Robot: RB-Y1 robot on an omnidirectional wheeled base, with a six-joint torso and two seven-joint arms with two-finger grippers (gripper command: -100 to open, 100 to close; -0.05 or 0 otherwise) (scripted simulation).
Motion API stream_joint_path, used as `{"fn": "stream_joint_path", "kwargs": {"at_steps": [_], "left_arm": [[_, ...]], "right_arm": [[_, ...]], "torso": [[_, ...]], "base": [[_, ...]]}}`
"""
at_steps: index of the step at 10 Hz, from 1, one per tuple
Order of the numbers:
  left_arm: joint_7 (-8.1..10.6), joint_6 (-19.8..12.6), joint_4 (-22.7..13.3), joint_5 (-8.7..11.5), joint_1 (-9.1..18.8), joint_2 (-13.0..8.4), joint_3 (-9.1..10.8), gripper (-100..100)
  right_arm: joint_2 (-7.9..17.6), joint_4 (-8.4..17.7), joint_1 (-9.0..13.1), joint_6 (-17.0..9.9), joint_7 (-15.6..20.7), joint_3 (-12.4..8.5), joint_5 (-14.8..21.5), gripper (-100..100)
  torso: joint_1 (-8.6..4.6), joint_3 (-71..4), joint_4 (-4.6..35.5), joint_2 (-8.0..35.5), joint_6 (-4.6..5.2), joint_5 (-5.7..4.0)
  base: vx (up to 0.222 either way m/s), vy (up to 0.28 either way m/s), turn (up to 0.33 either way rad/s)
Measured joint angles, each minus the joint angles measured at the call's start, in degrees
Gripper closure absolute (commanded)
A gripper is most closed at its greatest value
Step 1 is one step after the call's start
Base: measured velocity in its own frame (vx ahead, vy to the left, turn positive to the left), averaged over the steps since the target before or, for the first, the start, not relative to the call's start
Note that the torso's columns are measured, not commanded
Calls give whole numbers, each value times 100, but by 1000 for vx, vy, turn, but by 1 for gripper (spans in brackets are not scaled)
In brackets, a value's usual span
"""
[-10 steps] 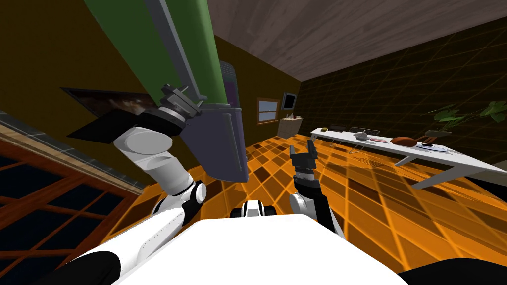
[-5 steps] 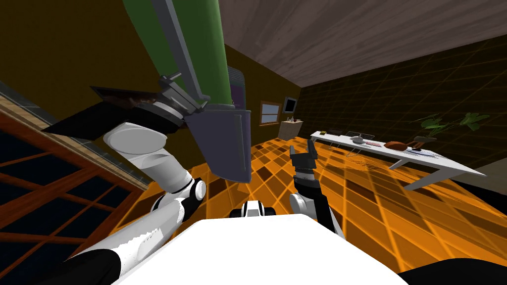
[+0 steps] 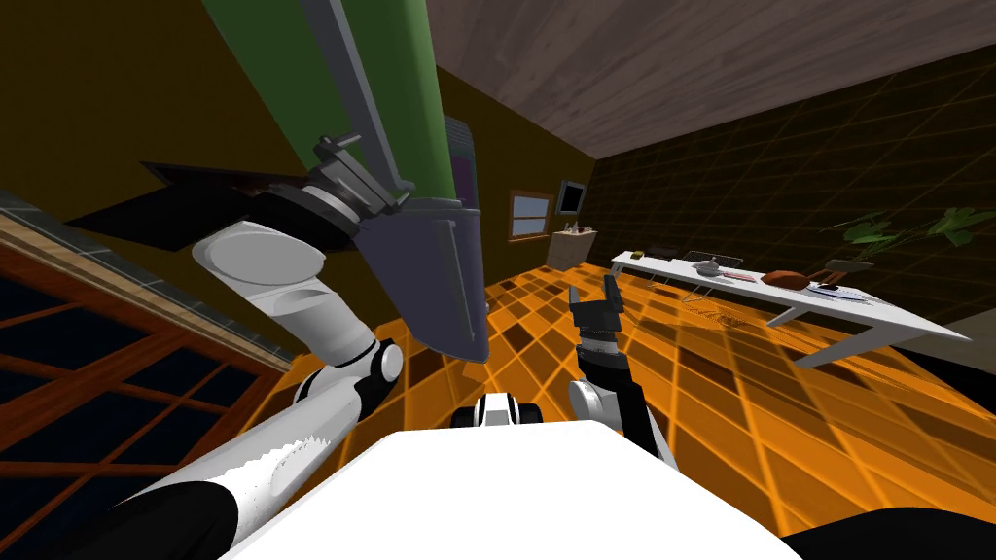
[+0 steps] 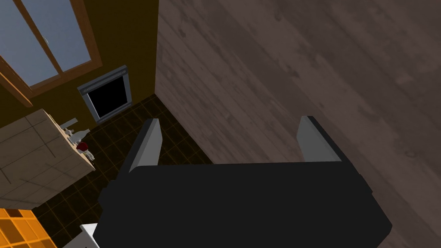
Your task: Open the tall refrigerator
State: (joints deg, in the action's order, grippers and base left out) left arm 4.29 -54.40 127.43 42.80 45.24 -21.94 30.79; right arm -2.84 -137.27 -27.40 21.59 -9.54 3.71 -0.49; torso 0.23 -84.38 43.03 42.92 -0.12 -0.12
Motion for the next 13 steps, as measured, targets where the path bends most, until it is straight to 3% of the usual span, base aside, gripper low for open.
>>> {"fn": "stream_joint_path", "kwargs": {"at_steps": [2,5,8,10,12,13], "left_arm": [[32,-43,-152,-73,144,-50,-80,-100],[29,-83,-276,52,186,-177,-35,-100],[94,-143,-304,-142,313,-130,-158,-100],[183,-273,-283,-147,385,-207,-123,-100],[140,-205,-376,-174,406,-177,-174,-100],[128,-210,-392,-180,377,-162,-190,0]], "right_arm": [[0,0,1,0,0,0,0,0],[0,0,0,0,0,0,0,0],[0,0,0,0,0,0,0,0],[0,0,0,0,0,0,0,0],[0,0,0,0,0,0,0,0],[1,1,0,0,0,-1,0,0]], "torso": [[-2,-6,21,9,2,-11],[-4,-21,38,1,-5,-23],[-12,-25,54,9,-1,-30],[-8,-15,72,27,-4,-35],[-8,-15,66,21,-2,-31],[-20,2,23,13,2,-18]], "base": [[-16,-19,-3],[-4,-2,5],[-7,-9,1],[-6,-8,4],[3,-2,-4],[0,0,0]]}}
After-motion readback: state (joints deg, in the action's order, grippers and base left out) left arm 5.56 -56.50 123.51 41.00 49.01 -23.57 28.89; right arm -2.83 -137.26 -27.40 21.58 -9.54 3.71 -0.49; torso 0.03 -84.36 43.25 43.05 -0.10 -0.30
